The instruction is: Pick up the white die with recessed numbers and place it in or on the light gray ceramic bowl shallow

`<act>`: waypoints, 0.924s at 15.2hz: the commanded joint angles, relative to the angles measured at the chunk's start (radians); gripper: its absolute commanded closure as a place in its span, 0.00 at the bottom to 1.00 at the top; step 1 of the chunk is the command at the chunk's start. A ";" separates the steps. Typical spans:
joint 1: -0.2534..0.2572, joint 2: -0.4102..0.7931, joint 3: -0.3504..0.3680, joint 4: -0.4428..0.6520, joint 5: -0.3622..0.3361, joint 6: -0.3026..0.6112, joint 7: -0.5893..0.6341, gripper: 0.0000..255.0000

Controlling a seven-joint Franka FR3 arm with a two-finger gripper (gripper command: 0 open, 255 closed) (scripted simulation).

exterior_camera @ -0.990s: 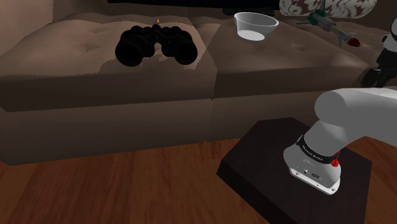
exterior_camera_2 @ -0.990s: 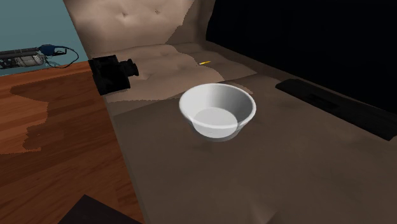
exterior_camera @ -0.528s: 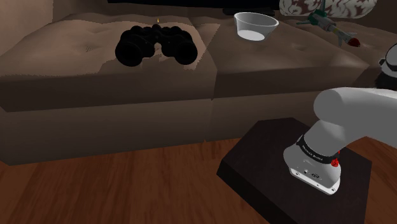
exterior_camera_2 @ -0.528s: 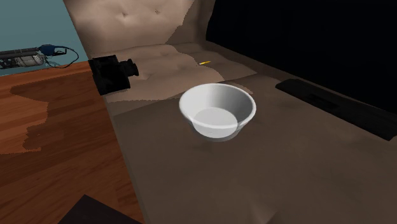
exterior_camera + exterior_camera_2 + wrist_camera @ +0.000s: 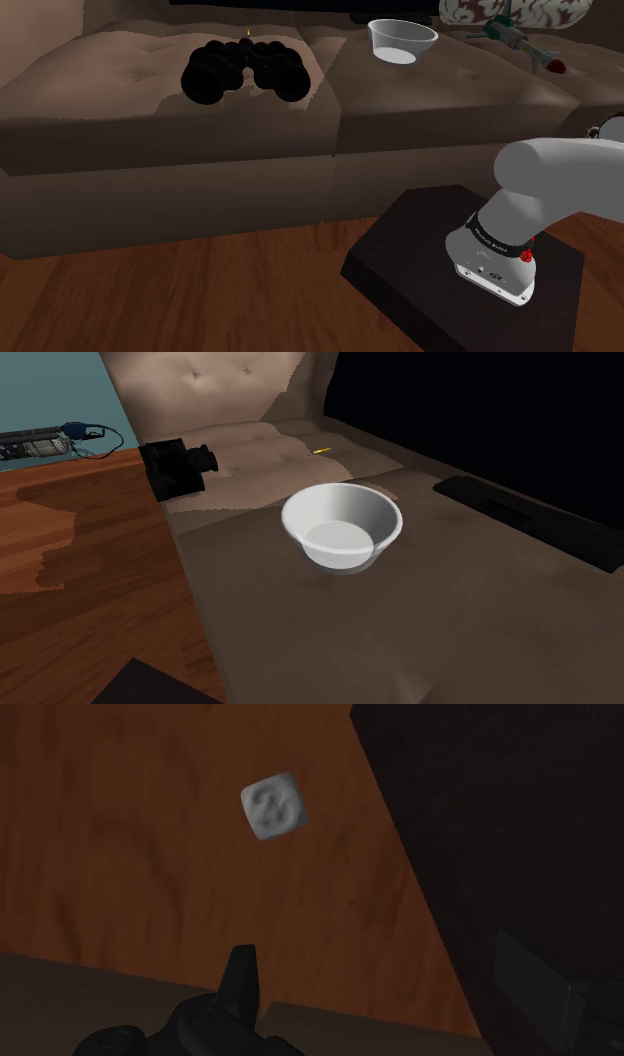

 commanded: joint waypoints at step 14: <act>0.368 -0.114 -0.693 0.349 -0.421 0.218 -0.123 0.00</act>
